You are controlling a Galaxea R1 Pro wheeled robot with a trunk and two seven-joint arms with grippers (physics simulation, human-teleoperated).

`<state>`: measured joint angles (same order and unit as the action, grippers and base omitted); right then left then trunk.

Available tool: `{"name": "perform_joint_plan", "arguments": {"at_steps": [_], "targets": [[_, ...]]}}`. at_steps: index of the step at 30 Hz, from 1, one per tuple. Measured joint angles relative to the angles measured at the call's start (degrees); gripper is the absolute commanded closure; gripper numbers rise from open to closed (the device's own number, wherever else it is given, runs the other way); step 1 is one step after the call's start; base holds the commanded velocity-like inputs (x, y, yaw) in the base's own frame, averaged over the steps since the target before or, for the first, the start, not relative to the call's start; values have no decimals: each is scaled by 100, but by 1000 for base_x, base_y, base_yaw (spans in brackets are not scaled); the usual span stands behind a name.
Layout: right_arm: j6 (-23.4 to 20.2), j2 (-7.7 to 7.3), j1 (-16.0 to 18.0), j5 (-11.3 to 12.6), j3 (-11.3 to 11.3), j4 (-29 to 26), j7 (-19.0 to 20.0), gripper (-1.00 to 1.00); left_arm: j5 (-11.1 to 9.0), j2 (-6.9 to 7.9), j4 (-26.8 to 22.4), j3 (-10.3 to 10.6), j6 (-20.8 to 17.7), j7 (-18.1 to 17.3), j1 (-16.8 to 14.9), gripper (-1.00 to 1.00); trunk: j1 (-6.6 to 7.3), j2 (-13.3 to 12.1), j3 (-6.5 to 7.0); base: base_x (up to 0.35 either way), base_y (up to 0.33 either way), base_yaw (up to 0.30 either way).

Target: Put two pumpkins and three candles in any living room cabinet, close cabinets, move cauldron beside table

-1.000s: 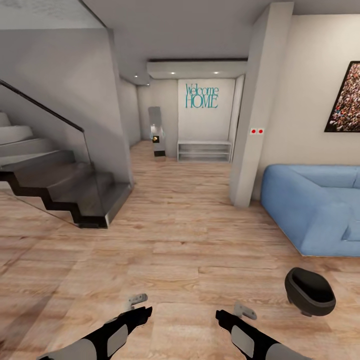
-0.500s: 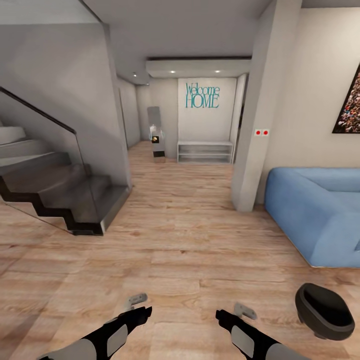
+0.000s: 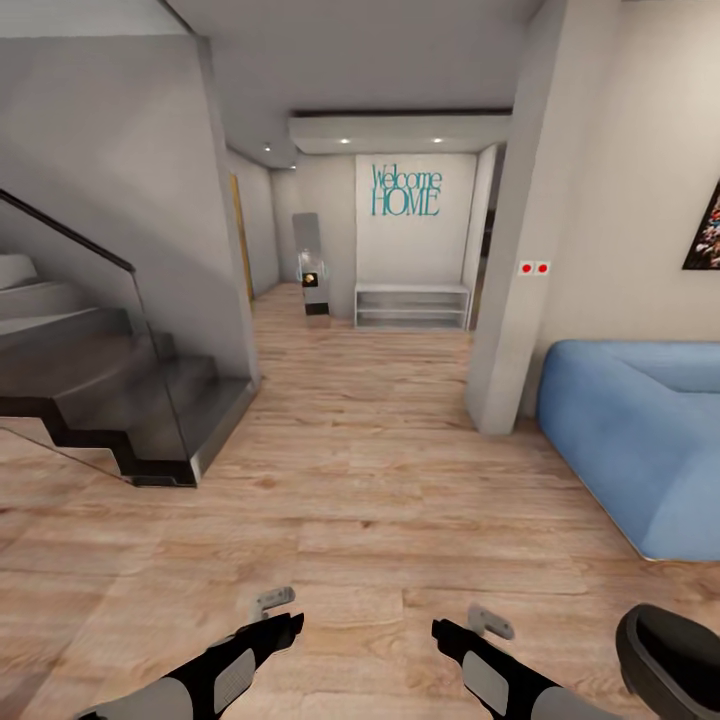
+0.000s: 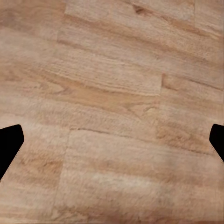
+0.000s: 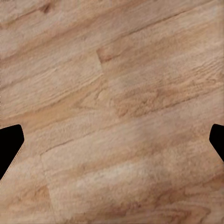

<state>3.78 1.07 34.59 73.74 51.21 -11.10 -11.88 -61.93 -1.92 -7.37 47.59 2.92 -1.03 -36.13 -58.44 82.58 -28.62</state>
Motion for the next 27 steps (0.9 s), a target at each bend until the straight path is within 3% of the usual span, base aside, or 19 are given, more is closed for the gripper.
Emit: {"name": "perform_joint_plan", "arguments": {"at_steps": [11,27], "targets": [[-5,-7,0,32,-10,0,18,-100,0,0,0,-7,-1,0,-2,-100,0,0,0,337,0,-14],[-77,-2,-1,52,-11,-2,44,-100,1,-1,2,-9,-2,0,-2,-100,0,0,0,337,77,-271]]}}
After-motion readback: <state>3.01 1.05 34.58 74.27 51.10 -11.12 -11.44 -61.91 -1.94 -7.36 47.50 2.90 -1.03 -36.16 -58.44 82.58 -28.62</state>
